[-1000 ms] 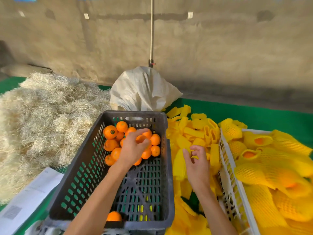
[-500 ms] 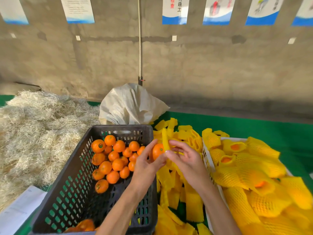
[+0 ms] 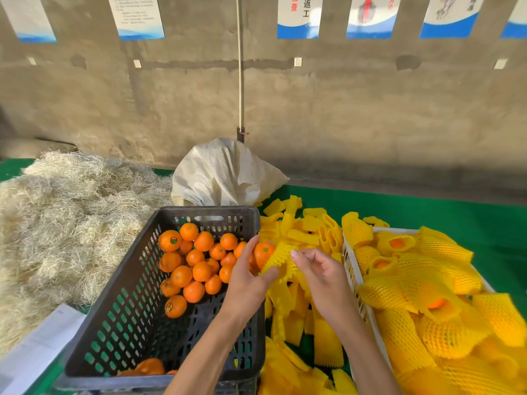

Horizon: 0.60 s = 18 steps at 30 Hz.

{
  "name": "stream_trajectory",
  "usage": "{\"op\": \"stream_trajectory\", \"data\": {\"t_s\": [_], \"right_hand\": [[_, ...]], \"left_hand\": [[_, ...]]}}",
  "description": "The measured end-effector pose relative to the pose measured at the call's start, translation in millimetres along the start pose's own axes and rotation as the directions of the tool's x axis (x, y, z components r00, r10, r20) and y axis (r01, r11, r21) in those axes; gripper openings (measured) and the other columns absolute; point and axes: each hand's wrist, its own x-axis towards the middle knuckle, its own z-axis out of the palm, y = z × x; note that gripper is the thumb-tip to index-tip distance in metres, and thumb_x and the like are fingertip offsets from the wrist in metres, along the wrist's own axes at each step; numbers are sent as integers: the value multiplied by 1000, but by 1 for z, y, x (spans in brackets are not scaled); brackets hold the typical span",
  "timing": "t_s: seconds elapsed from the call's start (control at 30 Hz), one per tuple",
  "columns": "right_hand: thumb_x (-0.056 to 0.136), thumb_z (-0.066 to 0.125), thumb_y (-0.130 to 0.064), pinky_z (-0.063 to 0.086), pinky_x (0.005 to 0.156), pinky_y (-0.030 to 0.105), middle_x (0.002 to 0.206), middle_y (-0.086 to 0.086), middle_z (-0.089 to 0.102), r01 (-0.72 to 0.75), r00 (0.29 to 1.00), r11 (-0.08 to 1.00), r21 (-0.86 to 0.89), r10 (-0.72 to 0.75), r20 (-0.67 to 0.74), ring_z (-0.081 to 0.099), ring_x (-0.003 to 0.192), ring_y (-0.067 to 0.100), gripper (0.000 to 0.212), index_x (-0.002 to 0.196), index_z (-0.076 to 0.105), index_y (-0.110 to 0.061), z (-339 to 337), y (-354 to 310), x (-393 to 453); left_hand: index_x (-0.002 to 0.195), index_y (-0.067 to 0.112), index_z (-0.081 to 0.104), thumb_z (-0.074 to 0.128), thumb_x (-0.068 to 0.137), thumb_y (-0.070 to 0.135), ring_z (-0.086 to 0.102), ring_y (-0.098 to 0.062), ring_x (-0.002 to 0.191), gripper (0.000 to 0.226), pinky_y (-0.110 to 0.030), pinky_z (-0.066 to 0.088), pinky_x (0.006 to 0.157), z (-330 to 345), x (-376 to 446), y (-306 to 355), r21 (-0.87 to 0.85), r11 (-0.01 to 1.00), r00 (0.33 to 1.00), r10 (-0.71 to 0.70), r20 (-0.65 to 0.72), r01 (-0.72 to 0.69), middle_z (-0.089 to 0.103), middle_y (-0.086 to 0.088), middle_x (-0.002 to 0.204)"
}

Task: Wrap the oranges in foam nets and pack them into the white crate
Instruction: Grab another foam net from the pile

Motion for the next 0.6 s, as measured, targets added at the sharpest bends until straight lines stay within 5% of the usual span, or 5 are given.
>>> {"op": "stream_trajectory", "data": {"t_s": [0.1,0.17,0.23,0.33,0.6], "right_hand": [[97,58,-44,60,89,40,100,9,74,-107,992,951,291,84,92,71,101,22,35,103,69,-11,0,-6,-3],[98,58,-35,59,92,39,120,11,73,-261,965,727,635,186,183,69,114,27,34,124,64,-12,1,-9,-4],[99,59,-25,61,84,39,123,14,71,-387,912,485,784,327,247,69,114,30,36,131,57,-9,0,-8,-2],[98,58,-19,62,67,38,116,16,74,-489,822,321,811,481,305,73,102,29,34,129,58,-7,-5,-2,1],[85,69,-20,63,67,36,121,18,71,-536,772,265,802,539,338,73,103,29,54,135,56,-5,-9,14,1]], "left_hand": [[150,32,46,66,95,0,69,-6,108,67,-28,59,88,3,1,-3,44,999,999,17,-51,-15,64,10,132],[145,32,54,55,102,3,68,-7,112,52,-34,60,93,6,1,-3,-43,997,998,-62,-34,60,66,9,132],[133,30,66,45,107,4,71,-15,112,43,-39,62,89,9,0,-1,-253,949,982,-181,61,191,72,5,125],[128,18,70,42,99,-2,69,-38,109,45,-49,62,87,7,-2,-1,-467,811,936,-303,177,351,71,-16,129],[129,9,60,54,76,12,65,-46,109,54,-49,57,77,4,-5,-11,-609,521,801,-412,433,598,68,-23,128]]}}
